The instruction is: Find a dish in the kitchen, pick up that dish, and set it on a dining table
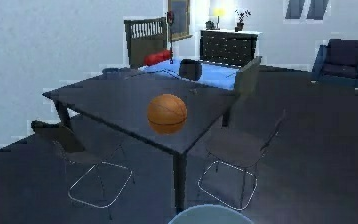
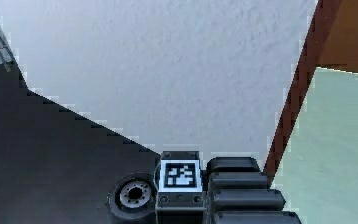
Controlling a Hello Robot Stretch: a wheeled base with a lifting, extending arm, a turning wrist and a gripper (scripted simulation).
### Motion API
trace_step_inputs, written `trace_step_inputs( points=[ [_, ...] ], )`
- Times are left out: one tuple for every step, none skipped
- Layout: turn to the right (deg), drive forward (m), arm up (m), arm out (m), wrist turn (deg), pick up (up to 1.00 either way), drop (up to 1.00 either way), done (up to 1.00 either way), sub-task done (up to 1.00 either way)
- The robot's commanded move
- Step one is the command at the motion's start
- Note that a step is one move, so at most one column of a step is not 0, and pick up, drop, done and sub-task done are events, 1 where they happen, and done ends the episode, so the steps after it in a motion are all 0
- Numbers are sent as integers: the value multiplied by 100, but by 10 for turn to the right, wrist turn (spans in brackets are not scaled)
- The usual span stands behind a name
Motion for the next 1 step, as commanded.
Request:
trace_step_inputs(
  points=[
    [0, 25, 0, 0, 0, 0, 0, 0, 0]
  ],
)
